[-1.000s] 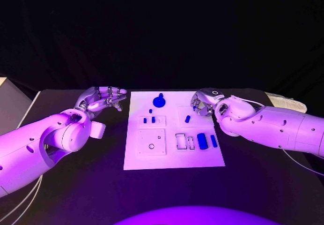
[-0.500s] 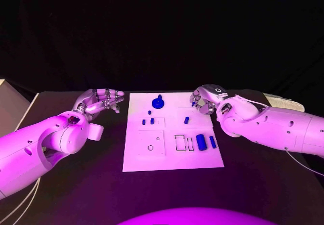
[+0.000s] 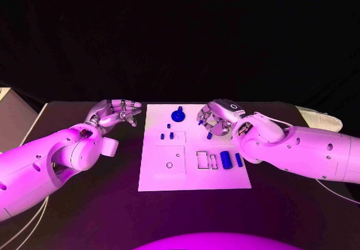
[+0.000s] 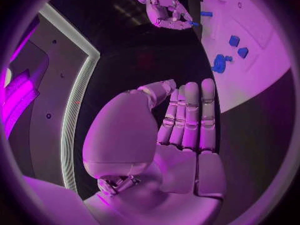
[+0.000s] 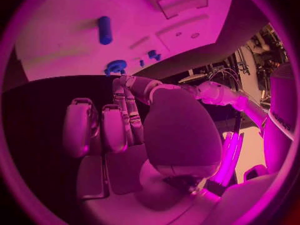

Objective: Assemble the parts on the task board

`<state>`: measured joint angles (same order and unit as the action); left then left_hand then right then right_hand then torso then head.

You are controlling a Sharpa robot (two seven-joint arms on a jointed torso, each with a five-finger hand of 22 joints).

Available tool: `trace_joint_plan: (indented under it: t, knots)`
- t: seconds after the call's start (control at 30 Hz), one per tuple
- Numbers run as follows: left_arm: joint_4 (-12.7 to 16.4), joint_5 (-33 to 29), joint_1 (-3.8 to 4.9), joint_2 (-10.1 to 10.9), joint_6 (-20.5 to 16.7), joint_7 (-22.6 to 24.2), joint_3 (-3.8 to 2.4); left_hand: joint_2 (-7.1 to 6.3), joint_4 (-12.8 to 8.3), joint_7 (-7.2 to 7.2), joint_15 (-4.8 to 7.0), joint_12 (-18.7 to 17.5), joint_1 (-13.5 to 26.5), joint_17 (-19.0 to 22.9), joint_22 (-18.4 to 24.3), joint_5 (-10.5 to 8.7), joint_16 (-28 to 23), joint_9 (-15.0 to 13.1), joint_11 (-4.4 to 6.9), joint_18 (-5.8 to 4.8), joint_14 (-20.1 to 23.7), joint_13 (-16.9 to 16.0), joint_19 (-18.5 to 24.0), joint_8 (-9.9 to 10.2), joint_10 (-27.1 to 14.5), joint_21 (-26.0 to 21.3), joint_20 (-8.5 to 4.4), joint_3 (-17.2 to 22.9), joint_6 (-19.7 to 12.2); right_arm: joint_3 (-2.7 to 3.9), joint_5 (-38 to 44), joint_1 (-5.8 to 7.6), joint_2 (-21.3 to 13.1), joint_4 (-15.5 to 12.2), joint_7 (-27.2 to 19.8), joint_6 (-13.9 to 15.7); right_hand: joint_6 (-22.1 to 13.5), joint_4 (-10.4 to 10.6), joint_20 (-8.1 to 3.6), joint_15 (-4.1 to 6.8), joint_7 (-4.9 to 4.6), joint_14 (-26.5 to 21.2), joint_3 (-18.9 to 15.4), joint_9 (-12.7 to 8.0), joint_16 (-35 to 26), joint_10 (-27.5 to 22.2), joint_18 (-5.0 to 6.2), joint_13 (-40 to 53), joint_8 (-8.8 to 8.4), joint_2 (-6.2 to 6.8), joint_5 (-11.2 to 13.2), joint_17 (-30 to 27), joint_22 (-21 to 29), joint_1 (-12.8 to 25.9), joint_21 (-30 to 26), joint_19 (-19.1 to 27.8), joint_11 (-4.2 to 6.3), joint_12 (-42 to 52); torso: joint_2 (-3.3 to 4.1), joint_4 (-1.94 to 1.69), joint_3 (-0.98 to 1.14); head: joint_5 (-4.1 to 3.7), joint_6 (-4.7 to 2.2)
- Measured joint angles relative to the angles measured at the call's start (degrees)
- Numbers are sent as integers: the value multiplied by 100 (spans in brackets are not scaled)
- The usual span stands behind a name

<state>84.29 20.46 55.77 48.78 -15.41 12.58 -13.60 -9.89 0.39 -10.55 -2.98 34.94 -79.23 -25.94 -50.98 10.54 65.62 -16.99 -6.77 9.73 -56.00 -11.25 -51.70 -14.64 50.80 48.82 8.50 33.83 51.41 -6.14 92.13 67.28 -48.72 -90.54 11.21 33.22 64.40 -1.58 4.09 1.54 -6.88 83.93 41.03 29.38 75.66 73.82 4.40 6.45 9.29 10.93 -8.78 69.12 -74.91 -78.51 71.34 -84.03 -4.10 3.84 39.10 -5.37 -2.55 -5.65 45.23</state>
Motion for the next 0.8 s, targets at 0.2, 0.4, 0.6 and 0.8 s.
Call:
trace_joint_plan:
  t: [0.2,0.4,0.6,0.8]
  knots:
    - [36,-2,-9,-4,0,0,0,0,0,0,0,0,0,0,0,0,0,0,0,0,0,0,0,0,0,0,0,0,0,-37,96,-149,186,-273,-6,-1,0,2,0,0,0,0,1,2,0,1,0,0,-1,-2,-23,-7,0,2,0,0,1,0,-5,-9,-10,103,29]
    - [67,-5,-21,-12,0,0,0,0,0,0,0,0,0,6,0,0,0,0,0,0,0,8,0,0,0,0,0,0,0,-77,260,-316,390,-336,3,-5,0,2,0,0,0,0,33,2,0,1,0,-2,-9,-12,-23,-14,1,13,-1,0,1,-1,-9,-14,-13,192,57]
    - [88,-10,-25,-22,1,-2,0,0,0,0,0,0,0,6,-1,0,0,-1,0,0,0,8,0,0,0,0,0,0,0,-119,414,-494,616,-287,31,-51,0,3,1,-1,0,1,34,1,0,12,0,-3,-19,-15,-22,-37,1,17,-1,1,12,-7,-8,-6,-13,257,92]
    - [103,-13,-27,-25,4,-6,0,0,0,0,0,0,0,6,2,0,-21,-1,0,0,0,7,0,0,0,-21,0,0,0,-136,497,-582,719,-215,69,-176,-1,2,1,-1,-1,1,33,2,0,13,0,-5,4,-15,-22,-48,1,17,-1,1,13,-10,1,-8,-9,291,137]
